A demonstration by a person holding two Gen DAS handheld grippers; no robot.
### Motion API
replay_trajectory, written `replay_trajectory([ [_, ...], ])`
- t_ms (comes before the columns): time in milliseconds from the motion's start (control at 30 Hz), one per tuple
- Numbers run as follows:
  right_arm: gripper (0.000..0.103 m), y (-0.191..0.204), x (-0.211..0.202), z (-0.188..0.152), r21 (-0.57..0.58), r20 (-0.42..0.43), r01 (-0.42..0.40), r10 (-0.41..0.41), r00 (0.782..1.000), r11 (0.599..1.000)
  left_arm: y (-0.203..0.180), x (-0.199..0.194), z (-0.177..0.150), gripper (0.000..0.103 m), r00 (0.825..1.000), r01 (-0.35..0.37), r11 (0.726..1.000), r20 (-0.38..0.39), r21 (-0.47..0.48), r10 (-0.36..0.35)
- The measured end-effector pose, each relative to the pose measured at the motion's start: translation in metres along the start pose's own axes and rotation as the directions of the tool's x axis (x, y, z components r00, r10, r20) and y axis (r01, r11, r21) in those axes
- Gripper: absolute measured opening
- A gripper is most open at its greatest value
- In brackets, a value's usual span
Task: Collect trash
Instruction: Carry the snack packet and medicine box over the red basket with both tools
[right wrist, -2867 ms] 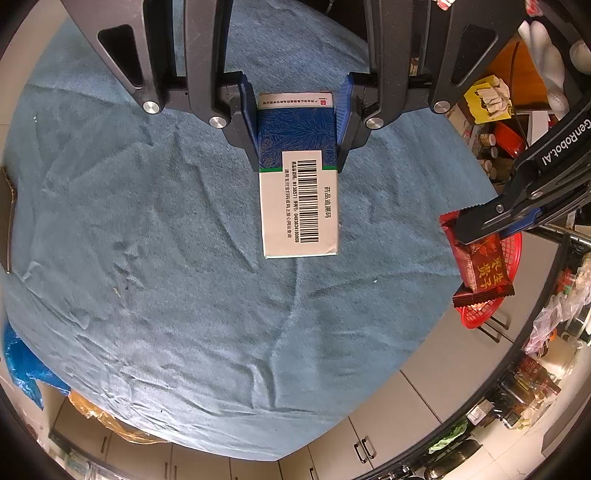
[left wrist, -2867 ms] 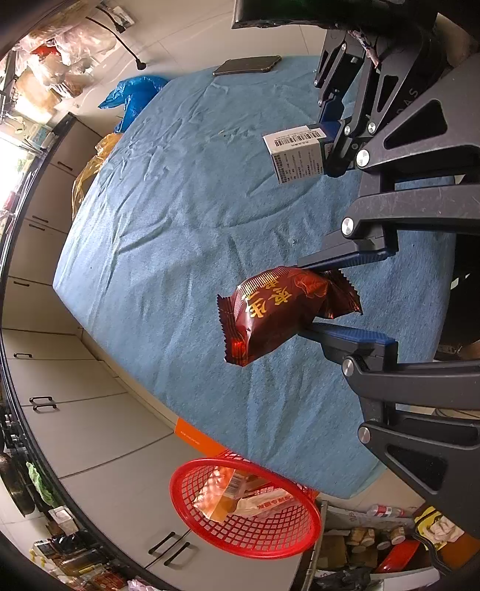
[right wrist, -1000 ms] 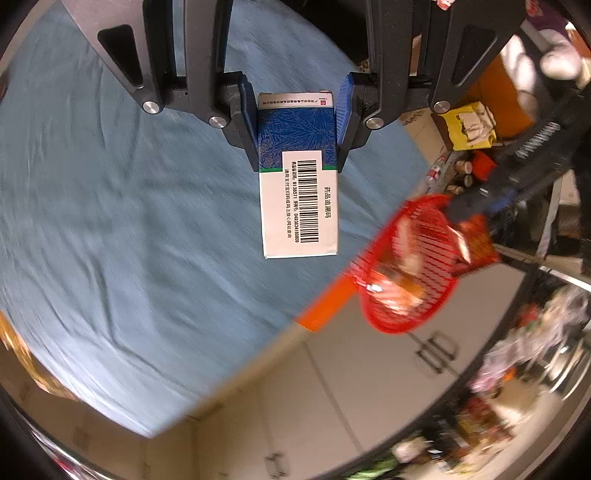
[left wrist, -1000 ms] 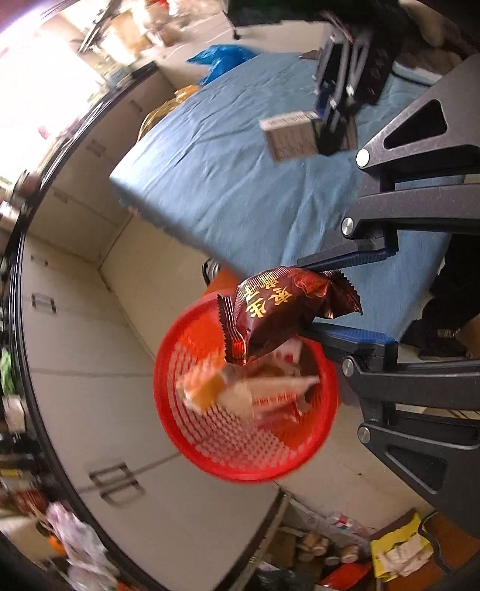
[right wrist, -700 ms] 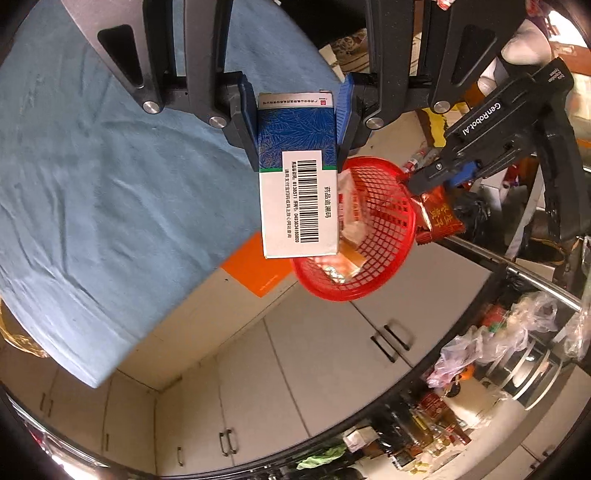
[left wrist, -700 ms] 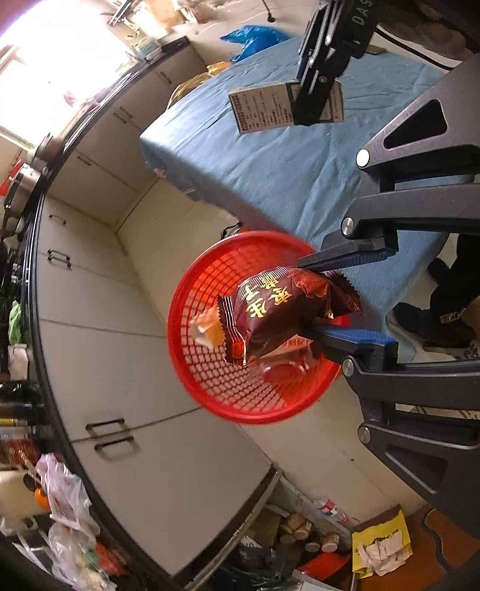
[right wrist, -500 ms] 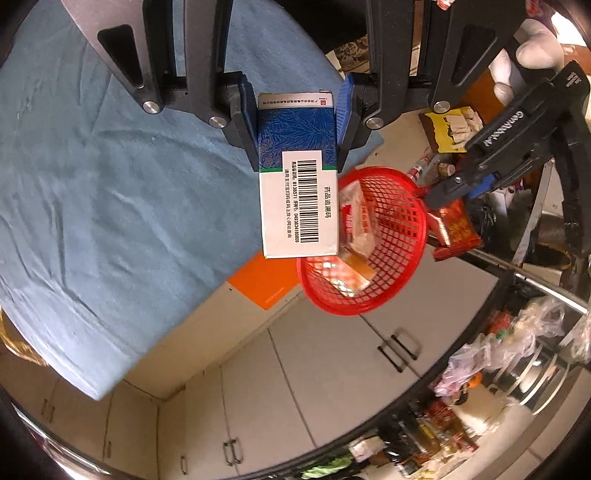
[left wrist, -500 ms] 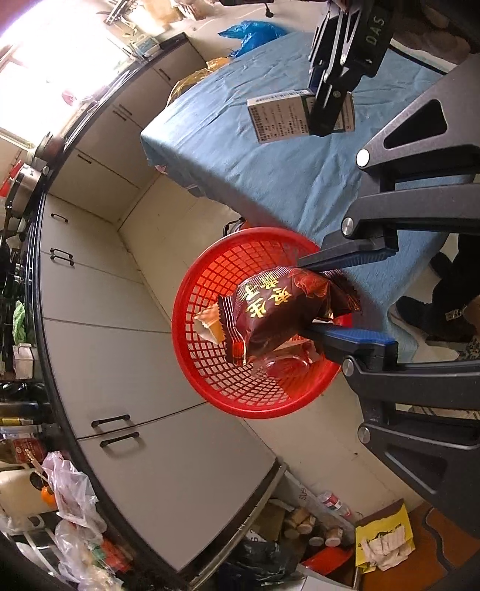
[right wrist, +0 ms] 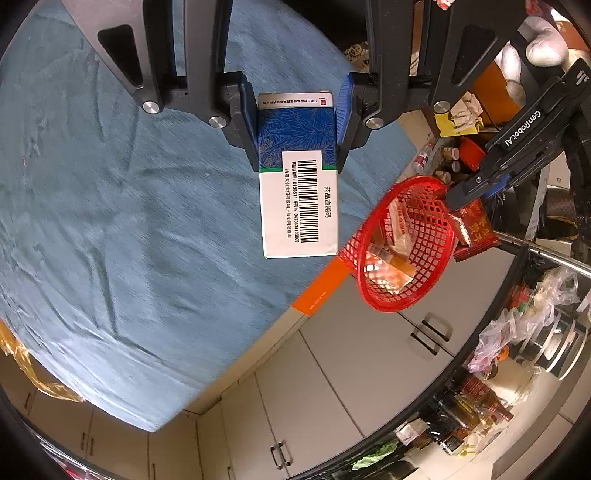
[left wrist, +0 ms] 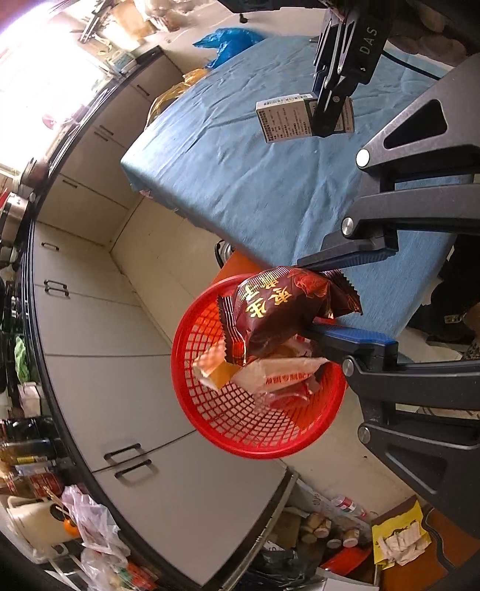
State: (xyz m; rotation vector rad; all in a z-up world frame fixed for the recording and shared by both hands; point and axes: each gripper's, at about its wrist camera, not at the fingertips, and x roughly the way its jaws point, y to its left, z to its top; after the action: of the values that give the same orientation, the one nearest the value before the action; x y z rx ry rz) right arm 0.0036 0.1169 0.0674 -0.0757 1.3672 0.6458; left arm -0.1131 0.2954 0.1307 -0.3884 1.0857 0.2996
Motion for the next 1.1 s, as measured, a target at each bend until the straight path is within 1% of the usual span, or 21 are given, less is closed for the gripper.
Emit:
replay_trajectory([
  [200,0.038,-0.017,-0.013,-0.014,0.018,0.015,-0.007,0.007,1.0,1.0,-0.017,-0.007,-0.011,0.027,1.0,-0.009,1.0,0.005,0.013,0.009],
  [433,0.038,-0.027,-0.022,-0.033,0.024,0.024,-0.025,0.025,0.999,0.999,-0.036,-0.016,-0.031,0.027,1.0,-0.019,0.999,-0.001,0.034,0.019],
  [600,0.038,-0.039,-0.029,-0.052,0.047,0.038,-0.042,0.041,0.998,0.998,-0.055,-0.022,-0.043,0.027,1.0,-0.012,0.998,-0.008,0.061,0.013],
  [733,0.038,-0.055,-0.039,-0.07,0.072,0.059,-0.046,0.042,0.997,0.996,-0.075,-0.029,-0.053,0.027,1.0,-0.012,0.995,-0.002,0.095,0.012],
  [933,0.039,-0.089,-0.064,-0.1,0.12,0.103,-0.022,0.009,0.995,0.993,-0.119,-0.036,-0.069,0.027,1.0,0.002,0.985,-0.007,0.17,-0.001],
  [1100,0.039,-0.12,-0.083,-0.126,0.193,0.126,-0.018,-0.006,0.992,0.981,-0.157,-0.041,-0.082,0.027,0.999,0.037,0.973,-0.007,0.229,-0.036],
])
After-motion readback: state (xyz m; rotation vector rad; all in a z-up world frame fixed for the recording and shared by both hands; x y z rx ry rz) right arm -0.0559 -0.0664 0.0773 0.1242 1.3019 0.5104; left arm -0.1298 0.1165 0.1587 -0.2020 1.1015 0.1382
